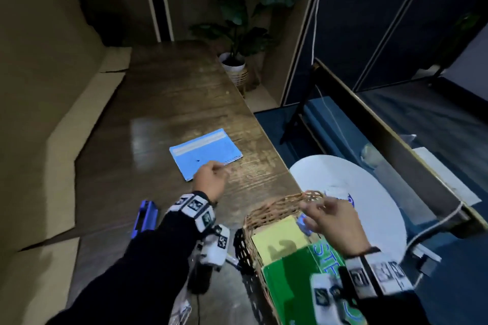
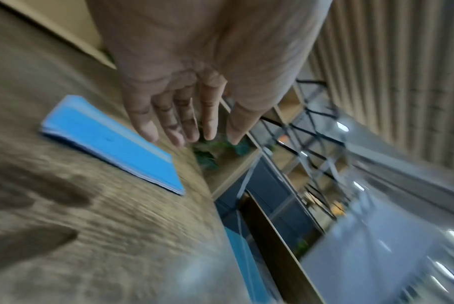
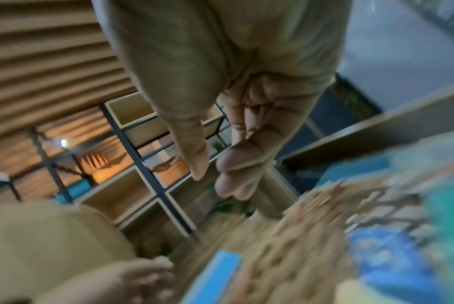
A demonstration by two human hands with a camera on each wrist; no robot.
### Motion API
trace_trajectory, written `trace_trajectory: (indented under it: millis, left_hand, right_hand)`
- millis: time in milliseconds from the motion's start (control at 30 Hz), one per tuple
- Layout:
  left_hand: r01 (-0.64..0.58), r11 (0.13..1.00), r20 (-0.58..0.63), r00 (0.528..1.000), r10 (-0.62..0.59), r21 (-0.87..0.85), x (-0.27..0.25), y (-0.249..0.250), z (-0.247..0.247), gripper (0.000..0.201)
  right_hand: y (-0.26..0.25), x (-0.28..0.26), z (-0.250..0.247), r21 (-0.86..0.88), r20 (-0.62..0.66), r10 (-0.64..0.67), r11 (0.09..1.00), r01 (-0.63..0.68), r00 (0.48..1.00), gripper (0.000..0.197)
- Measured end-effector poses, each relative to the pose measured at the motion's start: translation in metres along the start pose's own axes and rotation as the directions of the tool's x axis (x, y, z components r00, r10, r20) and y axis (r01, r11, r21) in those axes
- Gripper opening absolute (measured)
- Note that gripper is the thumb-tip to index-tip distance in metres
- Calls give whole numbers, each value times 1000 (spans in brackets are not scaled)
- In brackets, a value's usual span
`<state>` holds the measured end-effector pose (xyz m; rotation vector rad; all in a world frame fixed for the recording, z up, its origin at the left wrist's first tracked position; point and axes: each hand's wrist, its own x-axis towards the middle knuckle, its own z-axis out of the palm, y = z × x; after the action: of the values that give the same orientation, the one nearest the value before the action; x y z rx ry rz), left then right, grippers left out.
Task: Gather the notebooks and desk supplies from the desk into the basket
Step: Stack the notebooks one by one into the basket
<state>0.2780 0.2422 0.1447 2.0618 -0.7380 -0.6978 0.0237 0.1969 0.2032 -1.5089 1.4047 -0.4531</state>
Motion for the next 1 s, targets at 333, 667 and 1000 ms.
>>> trace_trajectory:
  millis: [333,667,1000]
  left_hand:
    - [122,811,-27,991,-130,572,125,-54,-65,45]
    - [175,711,20,966,-257,681,199,-90,-49,97]
    - [131,789,149,951,-272,601,142,-114,-55,66]
  right_hand:
    - [-50,135,197,504,532,389,568,-651,752,17]
    - [-45,199,244,577,543,369,488,-655,754,14]
    - [-61,142,222,428,403,297,775,-465,866,26]
